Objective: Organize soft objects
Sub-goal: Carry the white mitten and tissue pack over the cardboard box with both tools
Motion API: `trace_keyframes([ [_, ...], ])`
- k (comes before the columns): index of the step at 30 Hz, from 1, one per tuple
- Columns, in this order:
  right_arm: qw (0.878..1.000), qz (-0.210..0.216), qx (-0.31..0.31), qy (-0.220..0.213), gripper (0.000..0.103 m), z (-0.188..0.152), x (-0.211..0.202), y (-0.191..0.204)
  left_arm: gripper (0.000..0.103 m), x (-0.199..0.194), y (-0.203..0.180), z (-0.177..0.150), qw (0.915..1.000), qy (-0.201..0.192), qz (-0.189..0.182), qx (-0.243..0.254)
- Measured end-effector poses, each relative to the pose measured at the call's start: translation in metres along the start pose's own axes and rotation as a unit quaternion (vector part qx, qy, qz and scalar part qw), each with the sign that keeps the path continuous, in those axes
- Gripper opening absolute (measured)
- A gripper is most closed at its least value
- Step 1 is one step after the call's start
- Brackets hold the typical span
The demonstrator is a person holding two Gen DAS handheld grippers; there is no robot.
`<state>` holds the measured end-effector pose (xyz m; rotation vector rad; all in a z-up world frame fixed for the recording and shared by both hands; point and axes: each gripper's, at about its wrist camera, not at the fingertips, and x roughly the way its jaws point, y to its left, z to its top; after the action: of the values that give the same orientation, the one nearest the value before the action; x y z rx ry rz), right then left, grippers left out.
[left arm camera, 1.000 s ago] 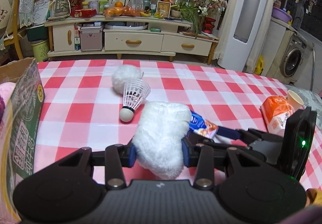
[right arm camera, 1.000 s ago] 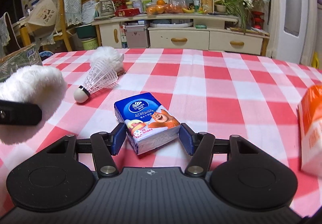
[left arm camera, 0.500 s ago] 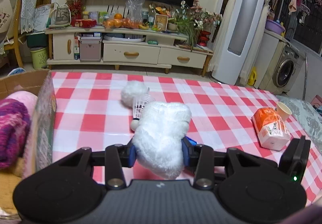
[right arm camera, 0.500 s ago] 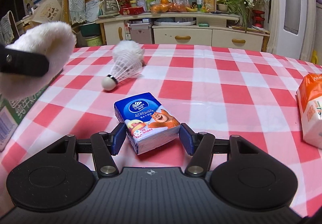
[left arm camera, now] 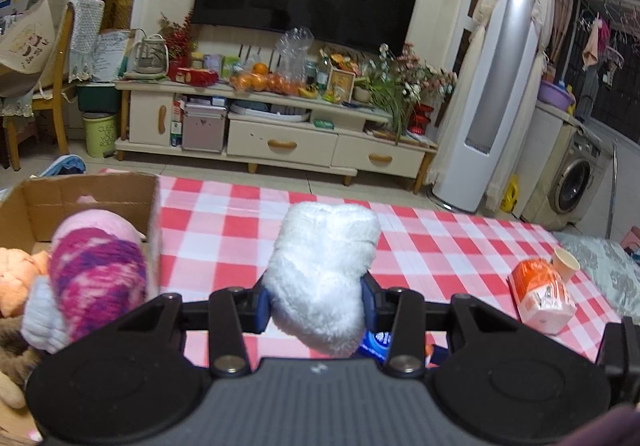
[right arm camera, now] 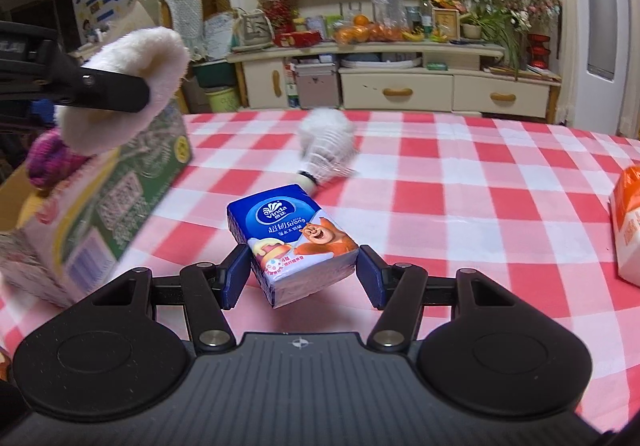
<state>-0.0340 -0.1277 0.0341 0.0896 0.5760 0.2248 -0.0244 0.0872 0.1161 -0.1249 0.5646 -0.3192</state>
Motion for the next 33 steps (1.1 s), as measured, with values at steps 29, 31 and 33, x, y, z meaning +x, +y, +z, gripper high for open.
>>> trace_keyframes([
  [29, 0.988, 0.106, -0.088, -0.073, 0.072, 0.075, 0.017, 0.116, 0.041, -0.041, 0.132, 0.025, 0.984, -0.067, 0.105, -0.127],
  [31, 0.986, 0.106, -0.101, -0.077, 0.072, 0.081, 0.026, 0.122, 0.041, -0.039, 0.142, 0.026, 0.9814, -0.066, 0.115, -0.138],
  [33, 0.985, 0.108, -0.112, -0.076, 0.072, 0.088, 0.036, 0.126, 0.041, -0.034, 0.15, 0.028, 0.9789, -0.064, 0.124, -0.149],
])
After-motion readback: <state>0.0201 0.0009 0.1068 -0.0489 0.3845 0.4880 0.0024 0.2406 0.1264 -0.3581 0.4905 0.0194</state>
